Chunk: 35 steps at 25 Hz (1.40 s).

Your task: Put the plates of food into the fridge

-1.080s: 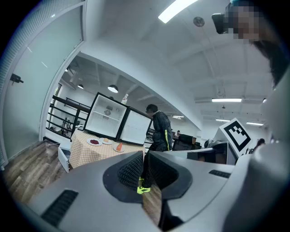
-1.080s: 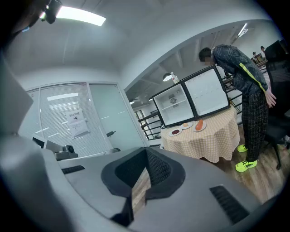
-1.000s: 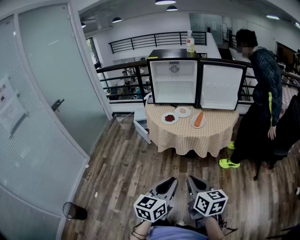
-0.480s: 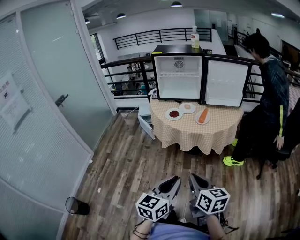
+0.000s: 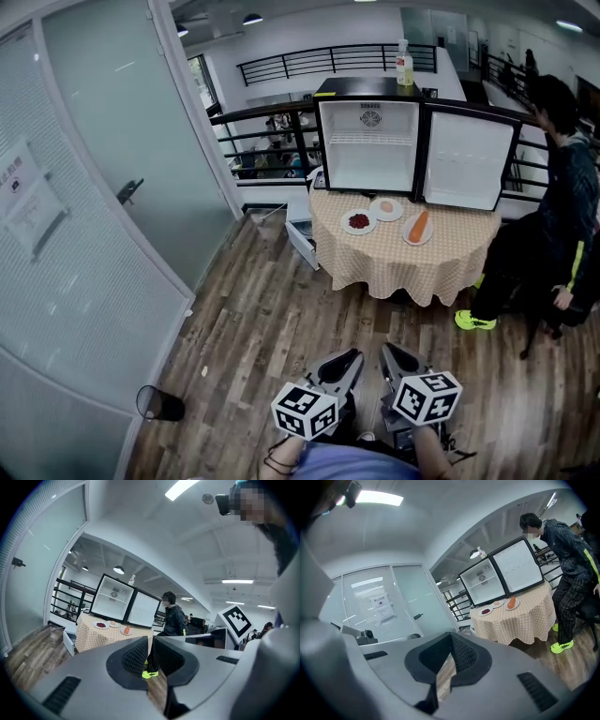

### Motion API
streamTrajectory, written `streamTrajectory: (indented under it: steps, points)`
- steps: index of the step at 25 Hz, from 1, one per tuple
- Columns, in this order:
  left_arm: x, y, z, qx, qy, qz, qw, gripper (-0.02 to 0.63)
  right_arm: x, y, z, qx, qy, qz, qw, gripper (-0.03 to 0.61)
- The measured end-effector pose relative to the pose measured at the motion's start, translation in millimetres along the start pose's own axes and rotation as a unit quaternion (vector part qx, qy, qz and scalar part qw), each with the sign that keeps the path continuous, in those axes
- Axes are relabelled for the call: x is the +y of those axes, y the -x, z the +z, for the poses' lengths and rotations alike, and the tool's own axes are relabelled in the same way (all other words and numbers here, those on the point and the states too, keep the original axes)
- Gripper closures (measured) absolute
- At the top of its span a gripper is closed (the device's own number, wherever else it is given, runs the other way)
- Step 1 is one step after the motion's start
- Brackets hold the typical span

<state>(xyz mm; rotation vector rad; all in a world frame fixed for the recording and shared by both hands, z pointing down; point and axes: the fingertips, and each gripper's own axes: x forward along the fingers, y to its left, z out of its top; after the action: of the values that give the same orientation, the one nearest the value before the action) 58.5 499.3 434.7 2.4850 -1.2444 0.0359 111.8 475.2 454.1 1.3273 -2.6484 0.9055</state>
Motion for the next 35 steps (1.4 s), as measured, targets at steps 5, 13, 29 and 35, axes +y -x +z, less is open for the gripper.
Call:
streamTrajectory:
  steps: [5, 13, 29, 35]
  points:
    - [21.1, -32.6, 8.9, 0.003, 0.004, -0.01, 0.9999, 0.578, -22.2, -24.4, 13.6, 0.0, -0.004, -0.013, 1.0, 0.561]
    - [88.1, -87.3, 29.4, 0.012, 0.01, -0.02, 0.9997, 0.58, -50.0, -96.1, 37.5, 0.012, -0.017, -0.027, 0.999, 0.561]
    - [286.7, -160.7, 100.4, 0.004, 0.036, 0.002, 0.9993, 0.578, -83.2, -270.5, 103.9, 0.022, -0.036, -0.063, 0.997, 0.561]
    - [335.8, -177.0, 112.7, 0.0, 0.058, 0.009, 0.9983, 0.578, -99.1, -302.9, 110.5, 0.034, -0.043, -0.086, 0.995, 0.561]
